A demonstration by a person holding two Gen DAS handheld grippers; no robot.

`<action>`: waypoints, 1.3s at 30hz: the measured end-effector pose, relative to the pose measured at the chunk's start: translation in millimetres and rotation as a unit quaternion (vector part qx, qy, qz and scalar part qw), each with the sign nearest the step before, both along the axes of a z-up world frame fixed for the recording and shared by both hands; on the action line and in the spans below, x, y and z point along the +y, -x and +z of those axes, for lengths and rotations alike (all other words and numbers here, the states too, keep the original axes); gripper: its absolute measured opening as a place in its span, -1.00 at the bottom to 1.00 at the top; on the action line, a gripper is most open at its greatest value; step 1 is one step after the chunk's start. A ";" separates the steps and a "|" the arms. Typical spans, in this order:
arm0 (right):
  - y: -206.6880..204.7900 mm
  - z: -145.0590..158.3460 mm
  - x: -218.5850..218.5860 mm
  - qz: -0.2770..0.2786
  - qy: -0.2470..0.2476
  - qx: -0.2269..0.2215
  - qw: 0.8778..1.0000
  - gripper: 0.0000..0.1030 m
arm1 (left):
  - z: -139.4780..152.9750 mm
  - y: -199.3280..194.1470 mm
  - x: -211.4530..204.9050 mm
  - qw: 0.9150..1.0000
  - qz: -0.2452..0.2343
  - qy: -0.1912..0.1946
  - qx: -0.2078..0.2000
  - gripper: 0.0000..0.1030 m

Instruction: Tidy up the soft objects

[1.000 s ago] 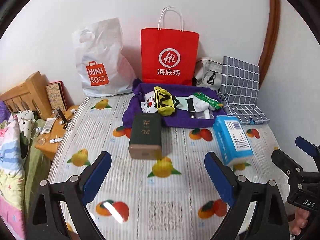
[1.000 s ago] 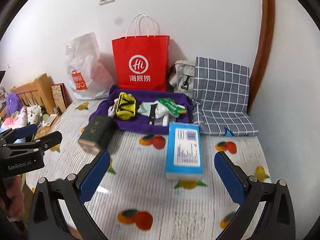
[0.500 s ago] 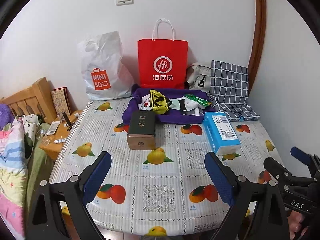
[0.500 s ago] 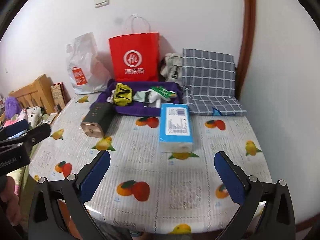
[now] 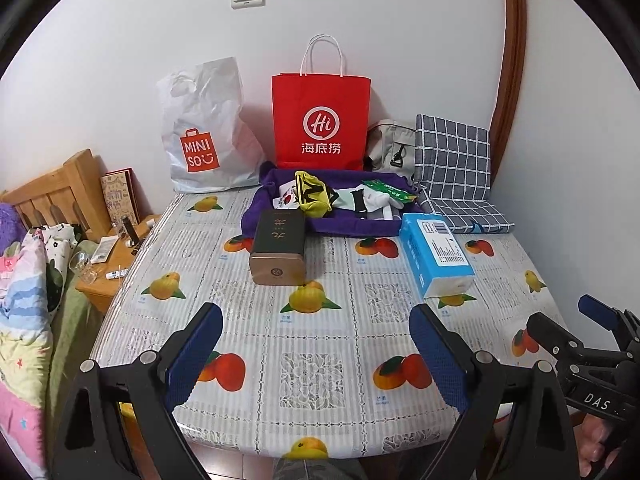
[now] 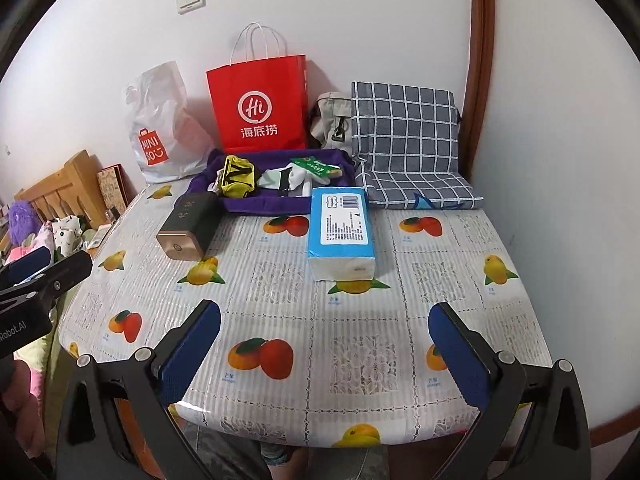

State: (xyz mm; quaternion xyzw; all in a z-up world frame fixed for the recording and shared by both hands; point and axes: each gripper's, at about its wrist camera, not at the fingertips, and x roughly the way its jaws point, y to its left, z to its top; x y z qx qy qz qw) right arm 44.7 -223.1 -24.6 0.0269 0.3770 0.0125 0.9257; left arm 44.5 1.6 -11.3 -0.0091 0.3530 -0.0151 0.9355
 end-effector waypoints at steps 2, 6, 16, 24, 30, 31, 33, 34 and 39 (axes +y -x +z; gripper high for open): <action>1.8 0.4 -0.3 0.001 -0.001 -0.002 1.000 0.99 | -0.1 0.4 -0.5 1.000 0.000 0.000 0.000 0.84; 5.7 1.5 -1.4 0.003 -0.003 -0.006 1.000 0.99 | -0.3 1.2 -1.4 1.000 0.002 -0.001 0.000 0.84; 9.4 1.7 -2.4 0.002 -0.003 -0.008 1.000 0.99 | -0.4 4.8 -2.2 1.000 0.000 -0.002 0.000 0.84; 13.5 4.0 0.1 0.004 -0.001 -0.013 1.000 0.99 | -0.1 4.9 -1.7 1.000 0.000 -0.003 0.000 0.84; 14.2 4.3 0.2 0.004 -0.001 -0.013 1.000 0.99 | 0.3 5.7 -1.1 1.000 -0.001 -0.003 0.000 0.84; 14.1 4.3 0.4 0.004 -0.001 -0.013 1.000 0.99 | 0.3 5.8 -1.0 1.000 -0.001 -0.003 0.000 0.84; 14.0 4.7 0.6 0.004 -0.001 -0.013 1.000 0.99 | 0.3 5.6 -0.8 1.000 -0.002 -0.003 0.000 0.84; 14.3 5.1 0.9 0.004 -0.001 -0.014 1.000 0.99 | 0.3 5.7 -1.0 1.000 -0.001 -0.003 0.000 0.84; 15.1 6.4 1.7 0.005 -0.001 -0.015 1.000 0.99 | 0.2 6.0 -1.2 1.000 -0.001 -0.003 0.000 0.84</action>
